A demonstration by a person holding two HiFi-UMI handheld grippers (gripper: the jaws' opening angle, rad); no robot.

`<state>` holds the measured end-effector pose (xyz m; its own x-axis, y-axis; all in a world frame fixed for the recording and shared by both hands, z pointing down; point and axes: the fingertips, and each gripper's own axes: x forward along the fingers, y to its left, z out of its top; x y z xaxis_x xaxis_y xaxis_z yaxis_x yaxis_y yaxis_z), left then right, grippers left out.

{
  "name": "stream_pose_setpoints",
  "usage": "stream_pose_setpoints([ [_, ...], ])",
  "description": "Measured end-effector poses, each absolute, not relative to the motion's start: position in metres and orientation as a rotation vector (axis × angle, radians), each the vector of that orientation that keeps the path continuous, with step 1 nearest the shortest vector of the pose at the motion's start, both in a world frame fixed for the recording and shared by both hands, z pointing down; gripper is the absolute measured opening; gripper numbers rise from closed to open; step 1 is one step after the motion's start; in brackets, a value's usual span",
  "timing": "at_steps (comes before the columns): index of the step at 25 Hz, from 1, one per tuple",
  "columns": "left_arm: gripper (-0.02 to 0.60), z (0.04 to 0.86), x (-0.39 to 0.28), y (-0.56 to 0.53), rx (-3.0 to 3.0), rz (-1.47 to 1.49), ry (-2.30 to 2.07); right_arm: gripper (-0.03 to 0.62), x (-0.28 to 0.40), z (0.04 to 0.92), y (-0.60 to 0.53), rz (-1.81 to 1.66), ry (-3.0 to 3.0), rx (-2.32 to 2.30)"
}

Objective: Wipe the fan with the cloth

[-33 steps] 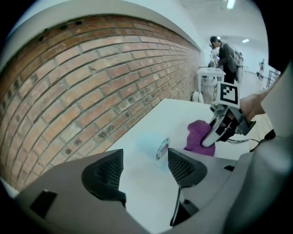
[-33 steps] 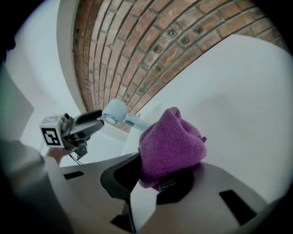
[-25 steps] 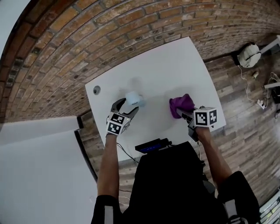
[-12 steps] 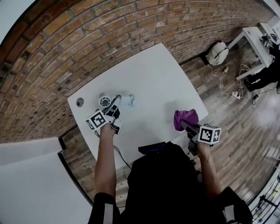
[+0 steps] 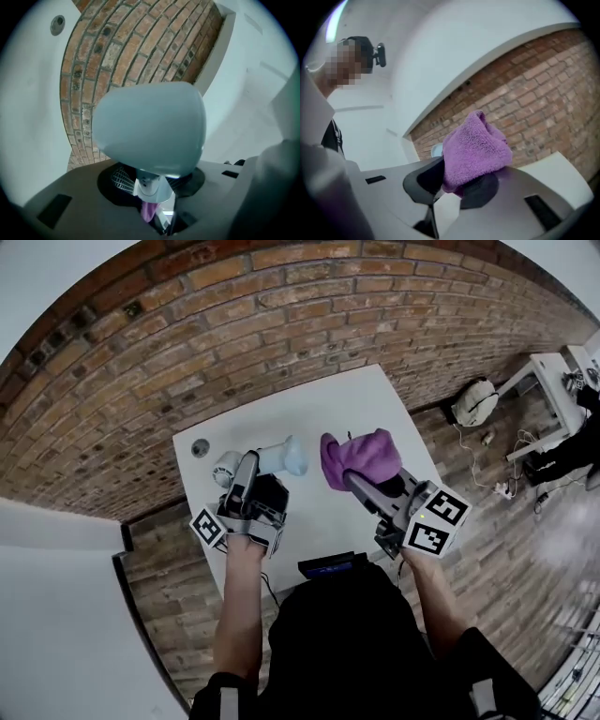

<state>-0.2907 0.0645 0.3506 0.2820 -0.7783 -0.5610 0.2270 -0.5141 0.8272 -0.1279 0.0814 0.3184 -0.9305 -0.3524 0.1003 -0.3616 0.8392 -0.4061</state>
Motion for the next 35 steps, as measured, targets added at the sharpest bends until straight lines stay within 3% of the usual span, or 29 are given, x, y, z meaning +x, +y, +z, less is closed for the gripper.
stream_pose_setpoints([
  [7,0.169,0.309,-0.309,0.099,1.688,-1.480,-0.456,0.072,-0.190,0.227,0.113,0.242,-3.137,0.464],
  [13,0.169,0.293,-0.297,0.117,1.646,-1.555,-0.418,0.072,-0.210,0.224,0.139,0.127,-3.187,0.408],
  [24,0.169,0.306,-0.255,0.110,1.603,-1.577,-0.463,0.072,-0.113,0.288,0.059,0.474,-3.010,0.746],
  [29,0.169,0.310,-0.214,0.094,1.587,-1.529,-0.501,0.071,-0.090,0.234,0.085,0.390,-3.220,0.575],
  [35,0.169,0.314,-0.173,0.090,1.590,-1.488,-0.578,0.072,-0.079,0.257,0.096,0.386,-3.220,0.478],
])
